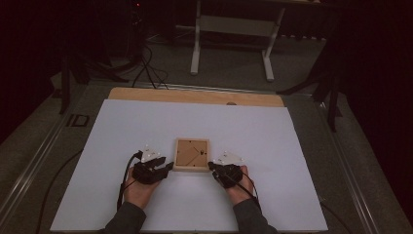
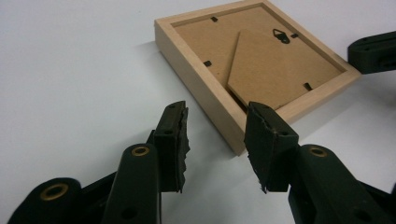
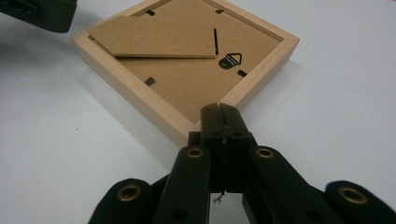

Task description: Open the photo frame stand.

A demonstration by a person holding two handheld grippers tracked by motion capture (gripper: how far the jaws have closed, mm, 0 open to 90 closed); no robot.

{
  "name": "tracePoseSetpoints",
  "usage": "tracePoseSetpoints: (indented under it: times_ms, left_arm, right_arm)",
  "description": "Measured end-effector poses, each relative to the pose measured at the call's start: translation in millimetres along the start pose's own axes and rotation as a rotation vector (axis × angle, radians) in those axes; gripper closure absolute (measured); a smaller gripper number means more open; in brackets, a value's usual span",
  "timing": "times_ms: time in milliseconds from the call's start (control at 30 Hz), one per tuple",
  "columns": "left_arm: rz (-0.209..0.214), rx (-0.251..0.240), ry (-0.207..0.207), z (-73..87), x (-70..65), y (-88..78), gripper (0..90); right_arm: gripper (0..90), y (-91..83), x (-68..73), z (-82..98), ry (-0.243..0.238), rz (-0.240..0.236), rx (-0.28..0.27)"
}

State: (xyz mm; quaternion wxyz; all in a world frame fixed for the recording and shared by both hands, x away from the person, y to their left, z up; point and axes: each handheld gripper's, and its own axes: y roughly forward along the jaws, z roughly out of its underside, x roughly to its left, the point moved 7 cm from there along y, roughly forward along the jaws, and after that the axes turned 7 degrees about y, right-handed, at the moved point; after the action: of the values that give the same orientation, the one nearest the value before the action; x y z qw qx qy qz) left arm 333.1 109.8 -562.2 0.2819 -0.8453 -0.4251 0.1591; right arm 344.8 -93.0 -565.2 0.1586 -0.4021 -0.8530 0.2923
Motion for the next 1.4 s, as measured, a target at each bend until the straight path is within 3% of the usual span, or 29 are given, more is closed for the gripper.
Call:
tracePoseSetpoints:
  times_ms: [367, 667, 867, 1100, 1400]
  left_arm:
    - [0.033, -0.009, 0.048, -7.2, -15.5, 0.5, 56.8]
    - [0.061, -0.013, 0.074, -19.4, -21.6, 3.2, 56.8]
    - [0.078, 0.023, 0.098, -26.8, -25.1, 13.5, 56.1]
    - [0.071, 0.085, 0.145, -29.8, -27.5, 23.7, 55.0]
    - [0.073, 0.121, 0.17, -35.9, -28.2, 29.8, 51.0]
  right_arm:
    - [89.7, -3.2, 5.7, -4.2, -0.004, -0.02, -0.036]
    - [89.8, -2.2, 7.2, -3.5, -0.012, -0.028, -0.032]
    - [89.8, -2.1, 7.2, -3.3, -0.005, -0.03, -0.037]
    - [89.7, -2.2, 6.8, -3.1, -0.003, -0.037, -0.037]
    - [89.7, -2.2, 6.8, -3.0, -0.002, -0.039, -0.039]
